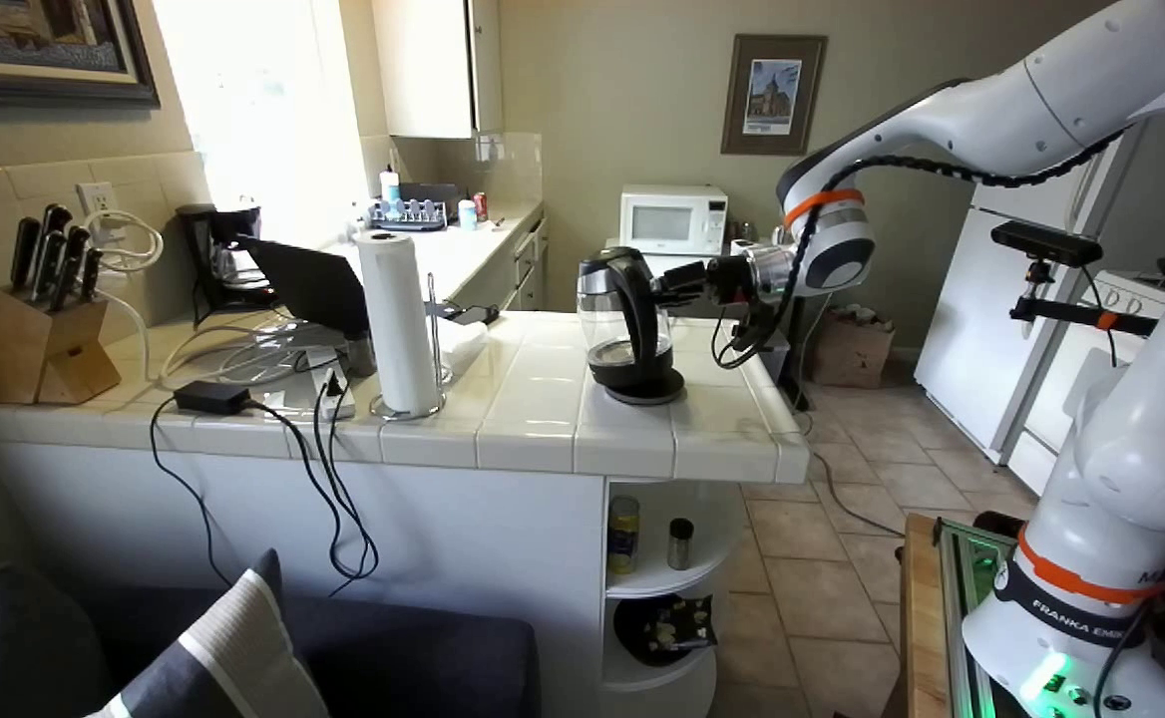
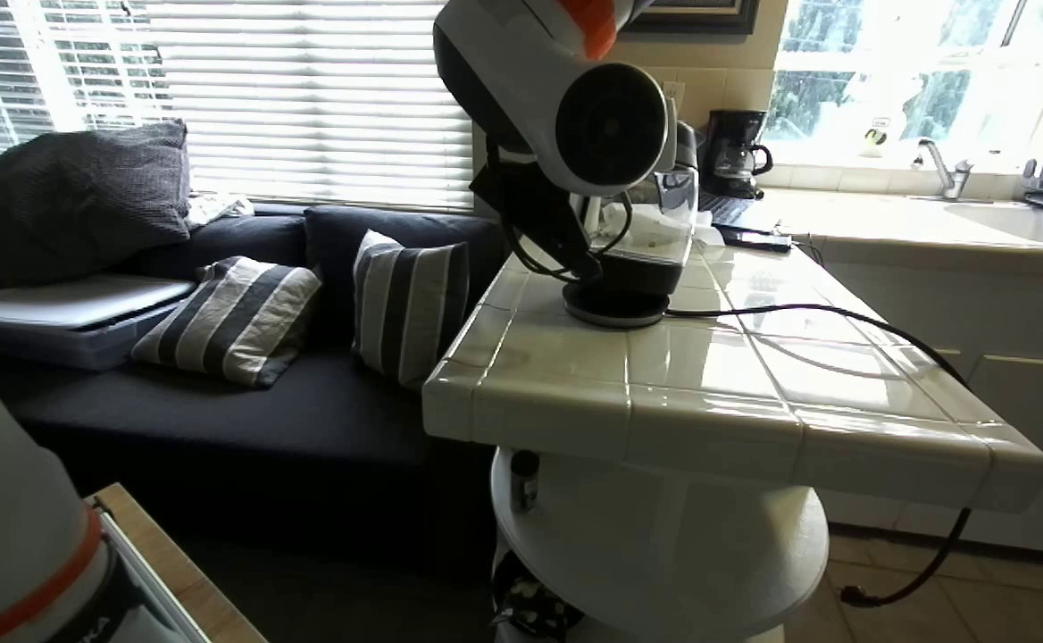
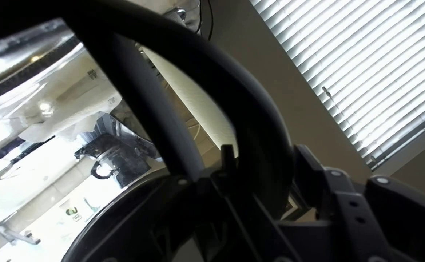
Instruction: Put the kettle on the stand
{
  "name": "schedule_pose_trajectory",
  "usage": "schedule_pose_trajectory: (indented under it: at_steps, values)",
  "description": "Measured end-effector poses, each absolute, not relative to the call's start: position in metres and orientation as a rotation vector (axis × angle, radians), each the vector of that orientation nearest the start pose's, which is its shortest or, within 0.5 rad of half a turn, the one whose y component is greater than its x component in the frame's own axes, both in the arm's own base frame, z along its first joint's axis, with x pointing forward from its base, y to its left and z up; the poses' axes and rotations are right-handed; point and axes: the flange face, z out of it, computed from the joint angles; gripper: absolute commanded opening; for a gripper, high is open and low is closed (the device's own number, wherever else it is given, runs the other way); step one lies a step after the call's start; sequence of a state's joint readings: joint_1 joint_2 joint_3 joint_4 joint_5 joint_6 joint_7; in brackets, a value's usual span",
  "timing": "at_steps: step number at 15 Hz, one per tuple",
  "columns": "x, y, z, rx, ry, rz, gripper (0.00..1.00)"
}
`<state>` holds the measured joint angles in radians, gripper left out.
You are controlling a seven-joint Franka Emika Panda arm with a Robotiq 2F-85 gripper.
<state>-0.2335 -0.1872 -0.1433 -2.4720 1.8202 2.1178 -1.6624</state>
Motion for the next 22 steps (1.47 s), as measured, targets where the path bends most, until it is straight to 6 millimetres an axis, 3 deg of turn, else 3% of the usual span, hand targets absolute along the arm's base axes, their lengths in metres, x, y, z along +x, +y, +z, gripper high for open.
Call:
schedule_pose_trajectory:
  at_steps: [7,18,19,22]
  values:
    - [0.451,-0.126,0.384,-1.953,0.017,-1.273,0.20]
    - [0.449,-0.144,0.412,-1.899,0.030,-1.340,0.20]
    - [0.449,-0.146,0.414,-1.900,0.037,-1.330,0.70]
    - [0.448,-0.150,0.417,-1.944,0.049,-1.241,0.84]
